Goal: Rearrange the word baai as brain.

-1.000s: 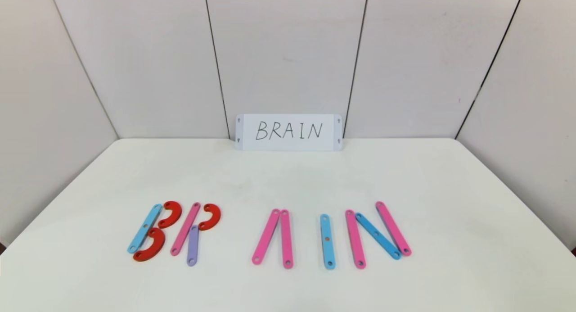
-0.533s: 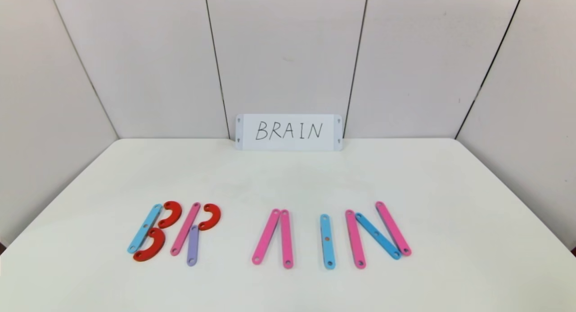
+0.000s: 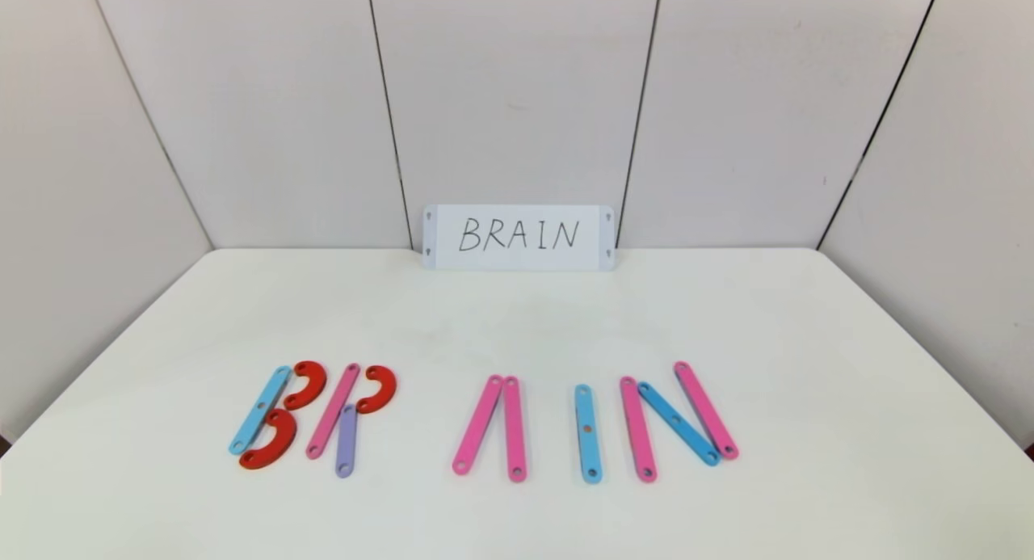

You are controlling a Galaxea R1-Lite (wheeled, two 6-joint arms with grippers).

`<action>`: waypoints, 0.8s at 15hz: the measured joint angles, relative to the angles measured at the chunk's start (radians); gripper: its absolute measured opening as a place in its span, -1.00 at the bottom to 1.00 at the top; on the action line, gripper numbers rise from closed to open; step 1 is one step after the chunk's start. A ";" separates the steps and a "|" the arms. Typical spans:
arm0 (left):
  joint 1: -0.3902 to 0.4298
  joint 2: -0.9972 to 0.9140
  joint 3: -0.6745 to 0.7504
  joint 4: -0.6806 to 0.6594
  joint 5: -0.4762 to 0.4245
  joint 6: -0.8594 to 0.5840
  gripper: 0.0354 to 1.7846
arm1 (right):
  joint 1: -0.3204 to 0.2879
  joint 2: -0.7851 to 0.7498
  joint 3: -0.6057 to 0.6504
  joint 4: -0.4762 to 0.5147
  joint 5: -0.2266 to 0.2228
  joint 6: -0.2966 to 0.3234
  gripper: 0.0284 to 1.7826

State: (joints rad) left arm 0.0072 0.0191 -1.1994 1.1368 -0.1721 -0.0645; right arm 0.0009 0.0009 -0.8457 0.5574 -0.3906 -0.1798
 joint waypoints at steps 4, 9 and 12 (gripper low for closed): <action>-0.002 -0.017 0.006 -0.030 0.063 -0.053 0.91 | 0.001 0.000 0.011 -0.054 -0.007 0.029 0.94; -0.001 -0.017 0.201 -0.297 0.285 -0.063 0.91 | -0.001 -0.001 0.177 -0.357 -0.013 0.037 0.94; -0.001 -0.018 0.452 -0.564 0.435 -0.056 0.91 | -0.001 -0.001 0.356 -0.574 -0.016 0.037 0.94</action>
State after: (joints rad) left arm 0.0057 0.0013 -0.7470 0.5728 0.2626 -0.1202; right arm 0.0000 0.0000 -0.4902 -0.0164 -0.4064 -0.1423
